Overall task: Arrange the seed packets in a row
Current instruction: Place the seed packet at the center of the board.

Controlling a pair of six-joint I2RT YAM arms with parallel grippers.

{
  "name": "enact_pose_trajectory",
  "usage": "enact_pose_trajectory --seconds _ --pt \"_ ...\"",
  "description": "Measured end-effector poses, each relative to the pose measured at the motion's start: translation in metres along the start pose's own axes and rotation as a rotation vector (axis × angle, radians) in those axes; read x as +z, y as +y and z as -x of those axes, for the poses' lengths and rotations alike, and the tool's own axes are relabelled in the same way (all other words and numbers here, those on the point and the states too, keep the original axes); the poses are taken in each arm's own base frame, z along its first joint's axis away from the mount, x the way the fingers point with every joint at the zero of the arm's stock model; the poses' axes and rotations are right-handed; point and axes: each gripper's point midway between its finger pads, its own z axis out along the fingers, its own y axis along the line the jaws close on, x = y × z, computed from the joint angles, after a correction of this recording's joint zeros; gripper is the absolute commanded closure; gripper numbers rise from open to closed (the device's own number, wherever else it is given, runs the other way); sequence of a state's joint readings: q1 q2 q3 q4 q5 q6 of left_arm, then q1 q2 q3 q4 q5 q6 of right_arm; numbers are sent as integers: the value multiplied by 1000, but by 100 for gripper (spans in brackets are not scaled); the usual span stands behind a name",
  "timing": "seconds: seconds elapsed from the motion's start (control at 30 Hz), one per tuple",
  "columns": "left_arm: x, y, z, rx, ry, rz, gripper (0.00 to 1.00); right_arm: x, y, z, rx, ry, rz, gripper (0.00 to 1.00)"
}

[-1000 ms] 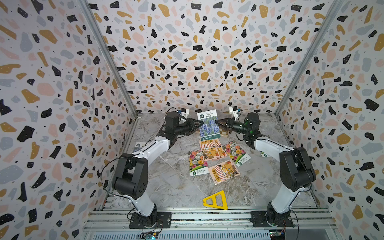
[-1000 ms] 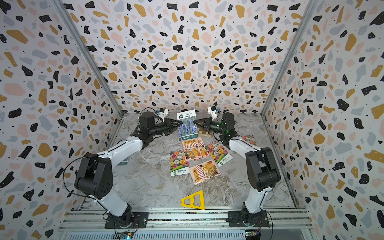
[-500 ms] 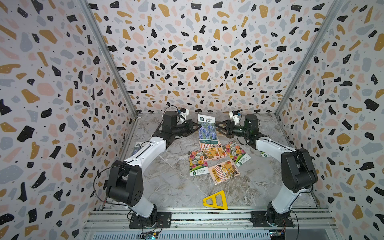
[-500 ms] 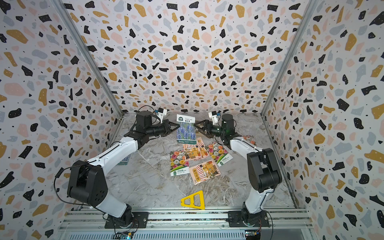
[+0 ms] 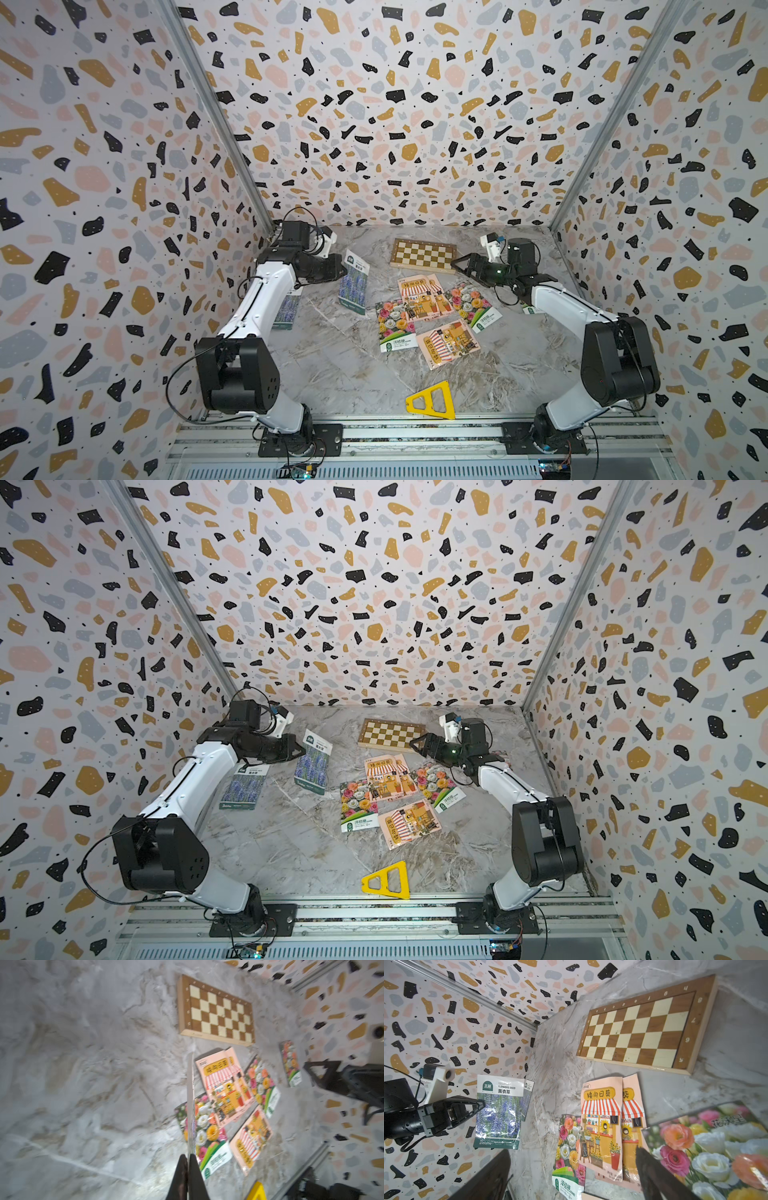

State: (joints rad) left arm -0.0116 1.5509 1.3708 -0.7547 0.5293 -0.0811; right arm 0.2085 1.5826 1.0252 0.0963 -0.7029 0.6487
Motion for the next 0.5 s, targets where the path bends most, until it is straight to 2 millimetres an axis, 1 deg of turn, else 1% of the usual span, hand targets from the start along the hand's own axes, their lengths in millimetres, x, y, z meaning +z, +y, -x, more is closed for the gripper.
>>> enact_pose_trajectory --seconds 0.1,0.17,0.2,0.3,0.4,0.47,0.5 --pt "-1 22 -11 53 43 73 100 2 -5 -16 25 19 -8 6" --pt "0 33 -17 72 62 89 100 5 -4 -26 41 39 -6 6" --pt "1 41 -19 75 69 97 100 6 -3 -27 44 42 -3 6" --pt "4 70 -22 47 91 145 100 8 3 -27 37 40 13 6" --pt "13 103 -32 11 142 202 100 8 6 -24 39 28 28 7" --pt "21 120 -39 -7 181 231 100 7 9 -21 40 21 41 7" --pt "24 126 -42 -13 194 237 100 7 9 -20 41 19 46 7"
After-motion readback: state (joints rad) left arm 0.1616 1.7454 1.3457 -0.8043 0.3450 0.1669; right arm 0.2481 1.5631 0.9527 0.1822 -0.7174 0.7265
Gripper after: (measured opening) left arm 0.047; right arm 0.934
